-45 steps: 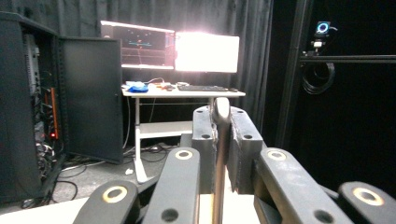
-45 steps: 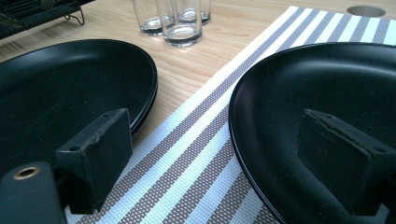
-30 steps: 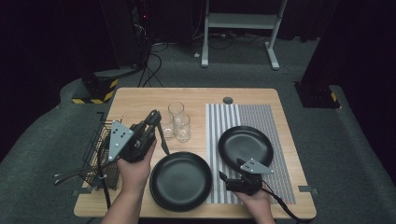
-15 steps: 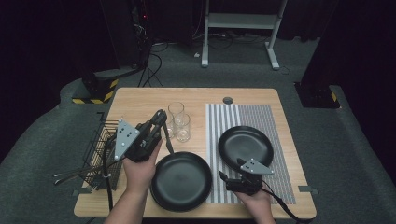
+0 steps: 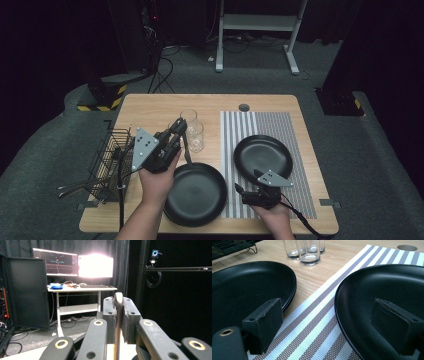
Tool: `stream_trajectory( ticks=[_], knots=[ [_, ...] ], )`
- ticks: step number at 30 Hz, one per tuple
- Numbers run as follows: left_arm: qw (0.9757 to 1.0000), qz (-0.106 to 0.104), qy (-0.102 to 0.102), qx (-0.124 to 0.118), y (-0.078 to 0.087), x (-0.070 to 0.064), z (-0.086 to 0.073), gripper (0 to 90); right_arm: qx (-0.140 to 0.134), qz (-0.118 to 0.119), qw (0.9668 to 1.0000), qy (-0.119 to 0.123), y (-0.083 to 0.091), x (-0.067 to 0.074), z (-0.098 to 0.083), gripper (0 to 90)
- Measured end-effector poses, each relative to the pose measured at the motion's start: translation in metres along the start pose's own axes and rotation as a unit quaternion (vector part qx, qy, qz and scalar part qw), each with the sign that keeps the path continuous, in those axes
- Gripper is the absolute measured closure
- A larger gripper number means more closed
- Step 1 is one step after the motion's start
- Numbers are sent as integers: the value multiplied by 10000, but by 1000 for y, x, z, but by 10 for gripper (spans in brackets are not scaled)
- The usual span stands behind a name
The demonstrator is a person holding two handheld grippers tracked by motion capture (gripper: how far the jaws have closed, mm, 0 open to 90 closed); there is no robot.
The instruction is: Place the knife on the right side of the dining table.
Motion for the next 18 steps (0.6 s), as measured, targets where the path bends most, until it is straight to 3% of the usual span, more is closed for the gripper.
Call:
stream_trajectory(
  ticks=[18],
  knots=[
    [9991, -414, 41, 28, -19, -33, -9, 828, -57, 2, 10000, 0, 2, -1, 1, 118]
  ],
)
Point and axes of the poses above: each handheld gripper's, and its own axes: y roughly backward along the jaws, z roughly out of its top, x roughly to its left, the point moved 4 cm from there along -y, roughly forward along the jaws
